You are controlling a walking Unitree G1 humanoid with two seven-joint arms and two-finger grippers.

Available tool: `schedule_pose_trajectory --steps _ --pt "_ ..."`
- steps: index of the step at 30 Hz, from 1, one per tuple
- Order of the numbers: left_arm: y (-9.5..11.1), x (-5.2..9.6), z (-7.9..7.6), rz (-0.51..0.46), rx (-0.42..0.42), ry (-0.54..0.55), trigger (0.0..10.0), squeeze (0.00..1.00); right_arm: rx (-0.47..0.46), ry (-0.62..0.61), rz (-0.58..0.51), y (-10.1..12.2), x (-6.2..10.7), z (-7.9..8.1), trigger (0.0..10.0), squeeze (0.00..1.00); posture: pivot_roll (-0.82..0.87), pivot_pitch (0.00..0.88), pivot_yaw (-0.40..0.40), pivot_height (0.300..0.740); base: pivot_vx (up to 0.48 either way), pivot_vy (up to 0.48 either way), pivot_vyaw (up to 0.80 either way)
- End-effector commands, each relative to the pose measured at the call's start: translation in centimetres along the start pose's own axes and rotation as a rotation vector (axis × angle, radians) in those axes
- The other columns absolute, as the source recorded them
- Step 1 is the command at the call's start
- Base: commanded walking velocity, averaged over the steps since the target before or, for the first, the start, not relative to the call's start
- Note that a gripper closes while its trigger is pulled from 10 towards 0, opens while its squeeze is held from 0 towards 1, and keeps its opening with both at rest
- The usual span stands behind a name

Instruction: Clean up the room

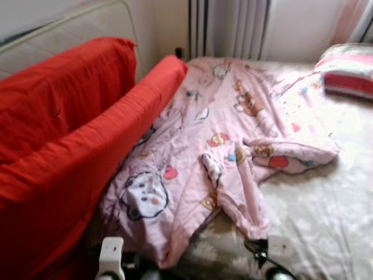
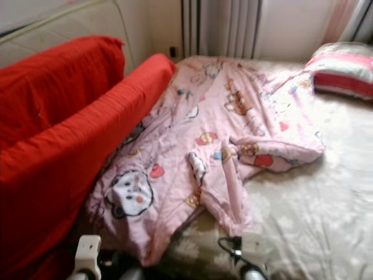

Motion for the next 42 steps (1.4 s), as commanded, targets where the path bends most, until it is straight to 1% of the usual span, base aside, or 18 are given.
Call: schedule_pose_trajectory --steps 1,5,9,10,11,12,13,14,15,17,18,21,24,33,42 --pt "-0.9 0.3 0.4 0.027 0.011 0.015 10.0 0.00 -0.017 -0.011 0.022 -0.7 0.3 0.0 10.0 0.00 -0.02 0.169 0.045 0.640 0.000 0.000 0.00" --pt "-0.8 0.3 0.5 0.027 0.007 0.016 10.0 0.00 -0.020 -0.027 -0.001 0.0 0.0 -0.5 10.0 0.00 -0.02 0.167 0.048 0.640 0.000 0.000 0.00" --pt "-0.2 0.1 0.4 0.010 0.004 0.012 10.0 0.00 -0.023 -0.034 -0.024 0.8 -0.4 -0.7 10.0 0.00 -0.02 0.166 0.048 0.640 0.000 0.000 0.00" --pt "0.8 -0.1 0.2 -0.030 0.003 0.008 10.0 0.00 -0.030 -0.028 -0.034 1.1 -0.5 -0.6 10.0 0.00 -0.02 0.166 0.048 0.640 0.000 0.000 0.00" --pt "1.0 -0.2 0.2 -0.040 0.002 0.007 10.0 0.00 -0.030 -0.026 -0.035 1.1 -0.5 -0.6 10.0 0.00 -0.02 0.166 0.048 0.640 0.000 0.000 0.00" --pt "1.8 -0.3 0.1 -0.068 0.005 0.003 10.0 0.00 -0.030 -0.021 -0.040 1.3 -0.5 -0.5 10.0 0.00 -0.02 0.166 0.048 0.640 0.000 0.000 0.00" --pt "1.8 -0.3 0.1 -0.068 0.005 0.003 10.0 0.00 -0.030 -0.021 -0.040 1.3 -0.5 -0.5 10.0 0.00 -0.02 0.166 0.048 0.640 0.000 0.000 0.00" --pt "2.6 -0.5 -0.2 -0.101 0.005 -0.009 10.0 0.00 -0.031 -0.019 -0.043 1.3 -0.5 -0.4 10.0 0.00 -0.02 0.168 0.048 0.640 0.000 0.000 0.00" --pt "4.0 -0.7 -0.9 -0.160 0.000 -0.037 10.0 0.00 -0.032 -0.018 -0.045 1.3 -0.5 -0.4 10.0 0.00 -0.02 0.171 0.048 0.640 0.000 0.000 0.00" --pt "4.8 -0.8 -1.2 -0.192 -0.004 -0.053 10.0 0.00 -0.033 -0.017 -0.046 1.3 -0.5 -0.4 10.0 0.00 -0.02 0.172 0.048 0.640 0.000 0.000 0.00" --pt "6.1 -0.9 -1.8 -0.240 -0.010 -0.074 10.0 0.00 -0.033 -0.014 -0.044 1.2 -0.5 -0.3 10.0 0.00 -0.02 0.172 0.048 0.640 0.000 0.000 0.00" --pt "7.3 -1.1 -2.7 -0.283 -0.019 -0.104 10.0 0.00 -0.034 -0.009 -0.041 1.1 -0.4 -0.2 10.0 0.00 -0.02 0.175 0.048 0.640 0.000 0.000 0.00" --pt "7.5 -1.1 -3.0 -0.290 -0.021 -0.113 10.0 0.00 -0.035 -0.004 -0.038 0.9 -0.3 -0.1 10.0 0.00 -0.02 0.181 0.048 0.640 0.000 0.000 0.00" --pt "6.3 -1.2 -3.3 -0.245 -0.028 -0.112 10.0 0.00 -0.033 0.003 -0.037 0.9 -0.2 0.0 10.0 0.00 -0.02 0.184 0.047 0.640 0.000 0.000 0.00" --pt "6.2 -1.2 -3.5 -0.239 -0.028 -0.118 10.0 0.00 -0.035 0.012 -0.043 1.1 -0.2 0.3 10.0 0.00 -0.02 0.184 0.047 0.640 0.257 0.000 0.00"
Point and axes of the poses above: a point about 5 cm out from each wrist's last joint towards the gripper, its own x axis pointing back from the gripper into the wrist, its own y axis along the axis of the wrist's last joint, z = x × y, the point moved 4 cm from there along -x, pointing out of the wrist towards the gripper, and after that the axes turned 12 degrees about x, right-handed, at the moved point
